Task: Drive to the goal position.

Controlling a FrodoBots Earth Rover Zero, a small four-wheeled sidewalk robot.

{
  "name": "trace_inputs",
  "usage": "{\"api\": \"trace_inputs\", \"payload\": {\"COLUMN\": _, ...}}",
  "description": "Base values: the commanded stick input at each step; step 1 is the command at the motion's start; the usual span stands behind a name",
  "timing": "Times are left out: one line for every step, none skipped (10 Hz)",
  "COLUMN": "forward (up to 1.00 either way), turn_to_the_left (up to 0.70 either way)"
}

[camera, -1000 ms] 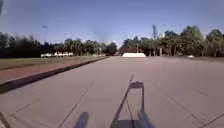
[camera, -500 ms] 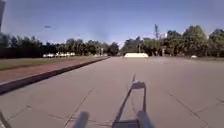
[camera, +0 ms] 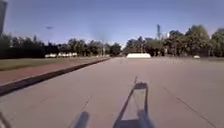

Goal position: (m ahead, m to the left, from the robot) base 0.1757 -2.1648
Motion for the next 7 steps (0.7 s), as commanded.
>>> {"api": "trace_inputs", "payload": {"forward": 1.0, "turn_to_the_left": 0.0}}
{"api": "trace_inputs", "payload": {"forward": 1.0, "turn_to_the_left": 0.0}}
{"api": "trace_inputs", "payload": {"forward": 1.0, "turn_to_the_left": 0.0}}
{"api": "trace_inputs", "payload": {"forward": 1.0, "turn_to_the_left": 0.0}}
{"api": "trace_inputs", "payload": {"forward": 1.0, "turn_to_the_left": 0.0}}
{"api": "trace_inputs", "payload": {"forward": 1.0, "turn_to_the_left": 0.0}}
{"api": "trace_inputs", "payload": {"forward": 1.0, "turn_to_the_left": -0.21}}
